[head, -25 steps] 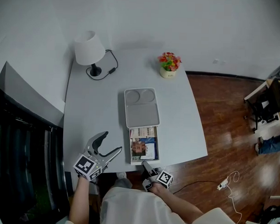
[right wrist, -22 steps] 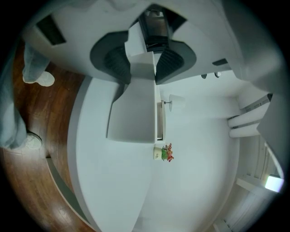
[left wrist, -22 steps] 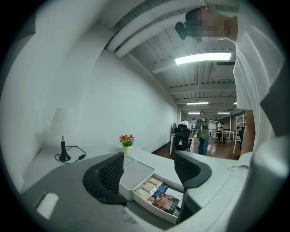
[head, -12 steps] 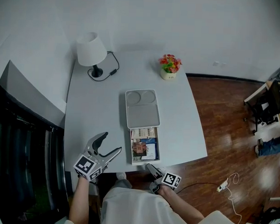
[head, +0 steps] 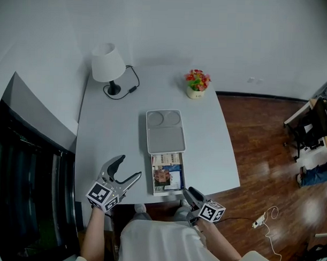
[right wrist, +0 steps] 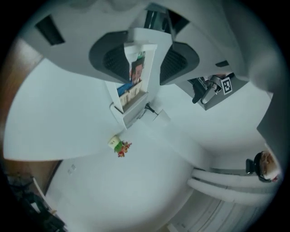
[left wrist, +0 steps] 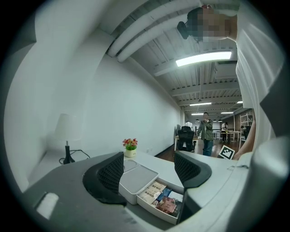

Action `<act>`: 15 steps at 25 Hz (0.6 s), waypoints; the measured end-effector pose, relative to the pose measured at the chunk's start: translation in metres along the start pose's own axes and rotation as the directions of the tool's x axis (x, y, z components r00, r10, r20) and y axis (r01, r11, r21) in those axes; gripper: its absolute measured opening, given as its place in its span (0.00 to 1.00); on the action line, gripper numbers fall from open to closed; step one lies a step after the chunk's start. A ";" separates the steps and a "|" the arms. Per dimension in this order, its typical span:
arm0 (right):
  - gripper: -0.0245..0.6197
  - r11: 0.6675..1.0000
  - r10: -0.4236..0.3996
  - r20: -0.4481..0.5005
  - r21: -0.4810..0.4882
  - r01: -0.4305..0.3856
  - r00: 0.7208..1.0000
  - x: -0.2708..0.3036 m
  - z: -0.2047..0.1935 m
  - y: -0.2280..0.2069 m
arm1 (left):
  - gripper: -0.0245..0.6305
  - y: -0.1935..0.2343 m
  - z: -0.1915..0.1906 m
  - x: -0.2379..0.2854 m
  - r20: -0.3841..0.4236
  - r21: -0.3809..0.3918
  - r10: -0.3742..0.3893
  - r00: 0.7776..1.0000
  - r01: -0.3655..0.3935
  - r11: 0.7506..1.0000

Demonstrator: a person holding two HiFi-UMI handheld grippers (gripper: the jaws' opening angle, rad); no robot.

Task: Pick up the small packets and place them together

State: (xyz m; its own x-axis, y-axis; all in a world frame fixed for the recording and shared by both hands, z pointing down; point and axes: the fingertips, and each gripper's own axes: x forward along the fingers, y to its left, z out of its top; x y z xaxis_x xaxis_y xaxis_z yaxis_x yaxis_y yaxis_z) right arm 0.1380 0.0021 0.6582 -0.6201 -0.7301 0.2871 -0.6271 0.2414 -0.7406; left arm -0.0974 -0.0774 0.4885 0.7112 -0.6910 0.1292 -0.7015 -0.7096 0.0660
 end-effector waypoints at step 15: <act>0.70 0.731 0.118 0.281 -0.674 0.108 0.953 0.026 0.192 0.107 | 0.58 0.005 0.023 -0.005 0.072 -0.015 0.173 0.982 -0.173 0.985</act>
State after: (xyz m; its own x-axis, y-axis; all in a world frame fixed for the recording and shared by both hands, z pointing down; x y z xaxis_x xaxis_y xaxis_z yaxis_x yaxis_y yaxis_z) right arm 0.1451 -0.1131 0.4697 -0.5324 -0.8464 0.0156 -0.8430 0.5284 -0.1004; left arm -0.1035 -0.0802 0.4654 0.5803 -0.8116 0.0675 -0.8144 -0.5774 0.0580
